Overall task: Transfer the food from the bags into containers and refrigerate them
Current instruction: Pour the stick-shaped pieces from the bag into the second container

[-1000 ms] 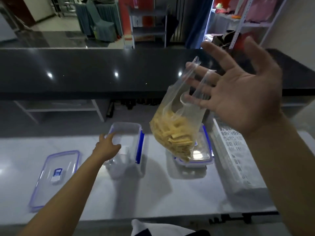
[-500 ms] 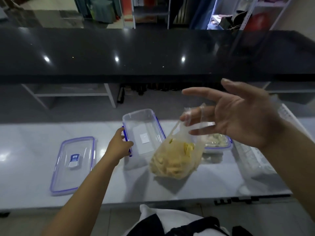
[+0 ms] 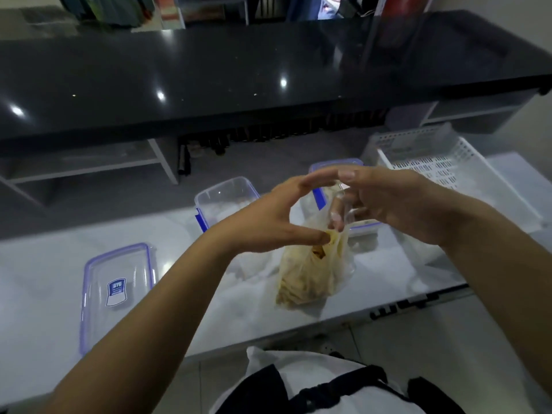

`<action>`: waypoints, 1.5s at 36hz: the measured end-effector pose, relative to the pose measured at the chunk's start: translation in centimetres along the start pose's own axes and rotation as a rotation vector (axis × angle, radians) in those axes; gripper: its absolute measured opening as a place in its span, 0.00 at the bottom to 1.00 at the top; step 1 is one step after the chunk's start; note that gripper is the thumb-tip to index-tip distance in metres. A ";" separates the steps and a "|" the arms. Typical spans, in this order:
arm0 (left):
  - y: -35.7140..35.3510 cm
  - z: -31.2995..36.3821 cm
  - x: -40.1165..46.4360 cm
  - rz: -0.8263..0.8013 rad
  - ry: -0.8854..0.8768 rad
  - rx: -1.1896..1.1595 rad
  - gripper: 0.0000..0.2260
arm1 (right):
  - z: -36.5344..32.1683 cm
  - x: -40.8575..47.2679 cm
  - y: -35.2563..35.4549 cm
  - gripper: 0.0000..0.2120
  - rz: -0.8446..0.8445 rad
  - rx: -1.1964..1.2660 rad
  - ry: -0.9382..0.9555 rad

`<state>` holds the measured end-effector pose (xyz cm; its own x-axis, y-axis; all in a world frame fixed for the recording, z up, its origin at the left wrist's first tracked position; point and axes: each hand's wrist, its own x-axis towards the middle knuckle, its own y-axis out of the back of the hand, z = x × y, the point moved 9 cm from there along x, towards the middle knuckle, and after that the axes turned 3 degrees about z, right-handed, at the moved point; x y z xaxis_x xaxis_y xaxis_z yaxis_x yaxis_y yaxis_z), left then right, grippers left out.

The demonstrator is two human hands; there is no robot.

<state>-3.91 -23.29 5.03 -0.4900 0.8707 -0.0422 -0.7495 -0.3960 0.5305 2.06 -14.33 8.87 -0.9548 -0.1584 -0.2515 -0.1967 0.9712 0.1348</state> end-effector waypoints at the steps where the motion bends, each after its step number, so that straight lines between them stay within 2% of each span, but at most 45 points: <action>1: -0.2 0.4 0.6 -0.020 -0.014 0.023 0.33 | -0.1 -0.1 0.2 0.22 0.022 -0.031 -0.002; 5: -0.6 0.5 2.7 -0.080 -0.006 0.055 0.16 | 0.2 -1.0 1.4 0.22 0.112 -0.147 -0.003; 9: -2.3 0.7 3.3 -0.177 0.034 0.008 0.17 | 1.0 -2.2 2.6 0.22 0.202 -0.186 0.012; 11: -2.9 1.3 3.4 -0.173 0.031 -0.025 0.13 | 1.4 -2.0 3.3 0.21 0.270 -0.193 0.005; 13: -3.1 1.7 3.6 -0.103 0.024 -0.020 0.10 | 2.2 -2.0 4.0 0.22 0.315 -0.150 -0.045; 17: -2.8 2.7 4.1 0.072 -0.015 0.119 0.08 | 2.3 -3.3 5.0 0.30 0.347 0.059 0.048; 20: -2.2 3.6 4.2 0.196 -0.067 0.215 0.05 | 2.6 -3.2 6.0 0.30 0.378 0.083 0.071; 22: -1.5 4.0 4.0 0.284 -0.086 0.267 0.07 | 3.2 -2.9 6.7 0.30 0.402 0.096 0.080; 24: -1.0 4.7 3.6 0.345 -0.128 0.327 0.09 | 4.7 -3.0 8.1 0.27 0.499 0.140 0.069; 27: -0.8 5.8 2.7 0.382 -0.212 0.393 0.10 | 9.2 -3.5 9.6 0.22 0.626 0.271 -0.037; 32: -1.2 7.5 1.6 0.336 -0.270 0.418 0.09 | 18.5 -4.9 8.8 0.16 0.680 0.439 -0.293; 36: -1.5 9.7 0.9 0.332 -0.339 0.467 0.08 | 22.9 -5.1 5.6 0.18 0.528 0.599 -0.445; 39: -1.3 11.2 1.0 0.367 -0.347 0.454 0.07 | 24.2 -4.4 3.3 0.28 0.372 0.892 -0.489; 44: 0.6 13.3 1.5 0.463 -0.287 0.361 0.09 | 23.6 -3.2 0.9 0.38 0.038 1.258 -0.459; 47: 2.6 14.8 1.0 0.571 -0.318 0.284 0.09 | 22.1 -3.2 -0.6 0.46 -0.213 1.336 -0.393; 50: 5.2 16.0 0.3 0.705 -0.329 0.229 0.11 | 21.0 -3.1 -1.4 0.52 -0.349 1.386 -0.324; 52: 6.8 16.1 -0.1 0.761 -0.288 0.200 0.11 | 20.0 -2.7 -2.0 0.50 -0.429 1.441 -0.296; 54: 8.0 15.7 -0.7 0.800 -0.218 0.174 0.12 | 18.2 -2.3 -2.2 0.40 -0.509 1.455 -0.225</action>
<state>-2.55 -22.46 22.59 -0.7332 0.3908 0.5565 -0.1255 -0.8820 0.4541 8.72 -12.84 -8.31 -0.7791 -0.6130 -0.1312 0.0269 0.1765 -0.9839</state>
